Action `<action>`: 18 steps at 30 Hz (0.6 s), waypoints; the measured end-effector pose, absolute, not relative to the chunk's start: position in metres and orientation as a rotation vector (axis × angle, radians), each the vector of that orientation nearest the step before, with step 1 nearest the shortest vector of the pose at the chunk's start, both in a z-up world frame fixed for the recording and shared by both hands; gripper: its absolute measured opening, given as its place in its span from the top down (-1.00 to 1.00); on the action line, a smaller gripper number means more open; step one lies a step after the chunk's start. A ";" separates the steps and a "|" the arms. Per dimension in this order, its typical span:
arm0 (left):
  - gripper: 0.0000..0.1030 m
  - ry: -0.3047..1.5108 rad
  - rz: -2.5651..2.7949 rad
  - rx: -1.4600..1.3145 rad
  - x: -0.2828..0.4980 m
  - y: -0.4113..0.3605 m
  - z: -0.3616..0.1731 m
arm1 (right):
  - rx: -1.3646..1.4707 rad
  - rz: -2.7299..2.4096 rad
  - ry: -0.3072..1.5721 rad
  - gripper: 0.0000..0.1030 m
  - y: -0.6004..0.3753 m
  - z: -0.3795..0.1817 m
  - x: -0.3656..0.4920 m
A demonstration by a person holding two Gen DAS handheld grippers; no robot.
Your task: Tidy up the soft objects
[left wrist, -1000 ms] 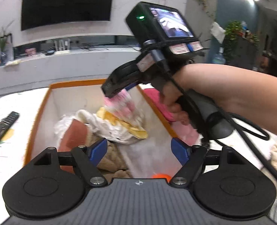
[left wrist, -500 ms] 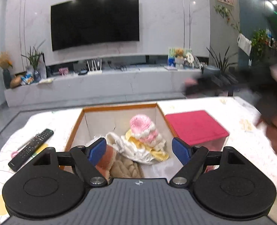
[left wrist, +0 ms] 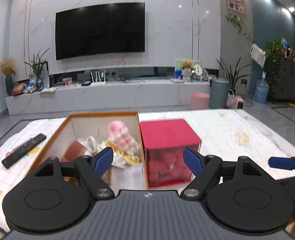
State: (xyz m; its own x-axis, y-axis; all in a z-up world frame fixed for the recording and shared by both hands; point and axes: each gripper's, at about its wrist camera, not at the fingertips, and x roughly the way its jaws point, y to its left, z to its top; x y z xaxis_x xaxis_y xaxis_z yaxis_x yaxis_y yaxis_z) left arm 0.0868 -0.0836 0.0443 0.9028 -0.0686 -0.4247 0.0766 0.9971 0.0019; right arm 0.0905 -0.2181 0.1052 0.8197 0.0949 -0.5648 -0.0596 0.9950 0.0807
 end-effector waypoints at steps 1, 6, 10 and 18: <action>-0.81 0.448 -0.082 0.023 0.088 -0.086 0.040 | 0.042 0.085 0.592 -0.95 -0.216 0.103 0.085; -0.81 0.458 -0.097 0.046 0.084 -0.091 0.027 | -0.003 0.123 0.556 -0.94 -0.212 0.088 0.074; -0.81 0.475 -0.090 0.056 0.083 -0.092 0.017 | 0.035 0.148 0.561 -0.94 -0.214 0.080 0.077; -0.81 0.485 -0.072 0.071 0.077 -0.096 0.007 | 0.021 0.160 0.582 -0.94 -0.207 0.069 0.076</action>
